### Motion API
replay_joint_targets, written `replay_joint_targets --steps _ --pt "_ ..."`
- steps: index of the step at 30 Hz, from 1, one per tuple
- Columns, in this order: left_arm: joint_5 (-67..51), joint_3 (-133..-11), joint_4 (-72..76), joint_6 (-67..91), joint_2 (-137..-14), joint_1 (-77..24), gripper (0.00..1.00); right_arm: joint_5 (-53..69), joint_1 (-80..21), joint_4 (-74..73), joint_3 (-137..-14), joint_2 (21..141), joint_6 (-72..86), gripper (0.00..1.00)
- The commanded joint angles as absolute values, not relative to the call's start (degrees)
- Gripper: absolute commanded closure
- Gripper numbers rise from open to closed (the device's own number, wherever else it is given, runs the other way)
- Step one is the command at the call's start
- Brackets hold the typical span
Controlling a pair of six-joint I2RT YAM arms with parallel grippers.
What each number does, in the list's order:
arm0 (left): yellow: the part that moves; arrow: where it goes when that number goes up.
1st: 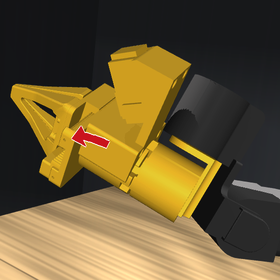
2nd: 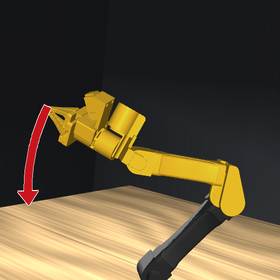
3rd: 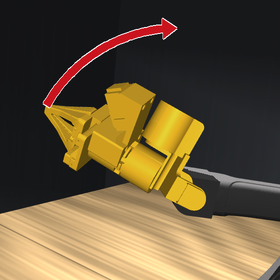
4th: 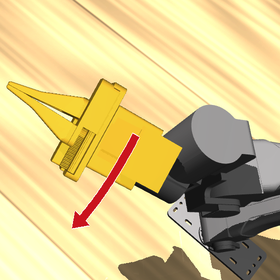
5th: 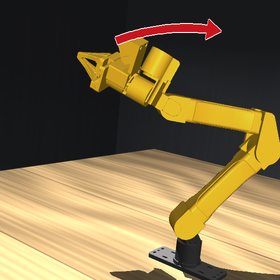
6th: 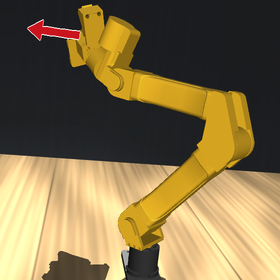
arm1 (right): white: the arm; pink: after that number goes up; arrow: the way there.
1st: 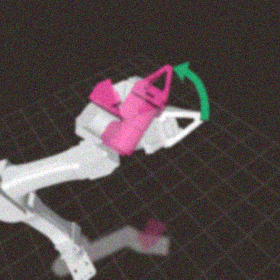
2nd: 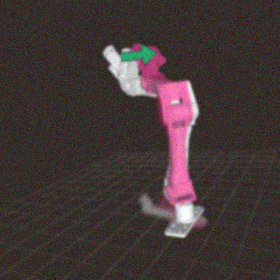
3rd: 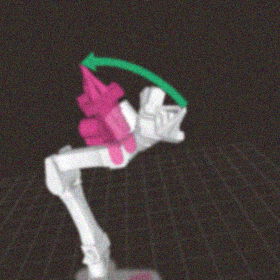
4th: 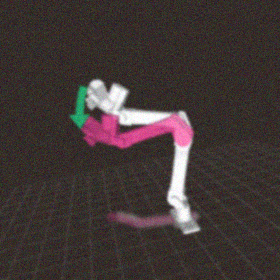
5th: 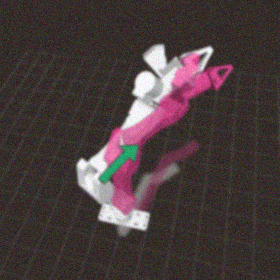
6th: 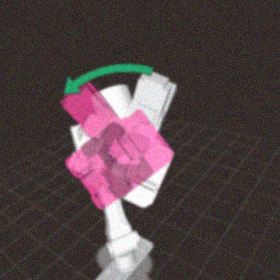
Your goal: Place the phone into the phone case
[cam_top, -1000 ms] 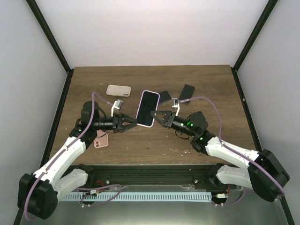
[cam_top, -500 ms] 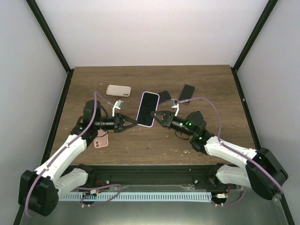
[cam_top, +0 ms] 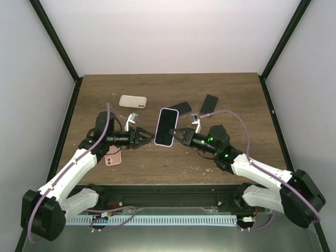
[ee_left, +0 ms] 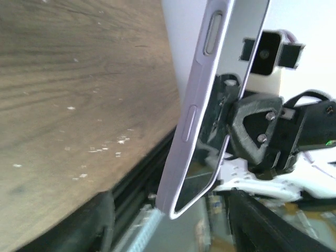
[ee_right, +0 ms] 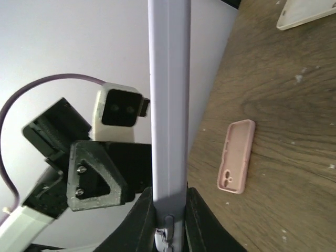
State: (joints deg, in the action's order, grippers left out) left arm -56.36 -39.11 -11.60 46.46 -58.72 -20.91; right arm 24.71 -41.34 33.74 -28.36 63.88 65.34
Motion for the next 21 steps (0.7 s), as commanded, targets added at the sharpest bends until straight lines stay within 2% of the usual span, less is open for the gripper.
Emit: replay_joint_targets --steps 1,7,10,15,21 --pt "-49.47 -42.04 -18.43 42.44 -57.23 -20.74 0.31 23.38 -40.60 24.27 -33.23 60.05 57.14 0.90" --pt "-41.29 -45.31 -26.75 37.43 -58.84 -20.74 0.10 22.69 -38.73 6.82 -36.29 59.59 49.39 0.90" --pt "-36.09 -47.07 -30.95 35.29 -61.61 -20.67 0.06 24.22 -35.10 2.51 -35.41 59.41 47.44 0.90" --pt "-29.18 -47.71 -34.57 33.91 -67.77 -18.96 0.08 28.93 -26.26 -3.42 -32.14 58.89 43.11 0.90" --pt "-21.46 -45.97 -37.32 33.07 -71.87 -11.74 0.14 33.77 -15.51 -9.82 -29.62 60.87 37.81 0.90"
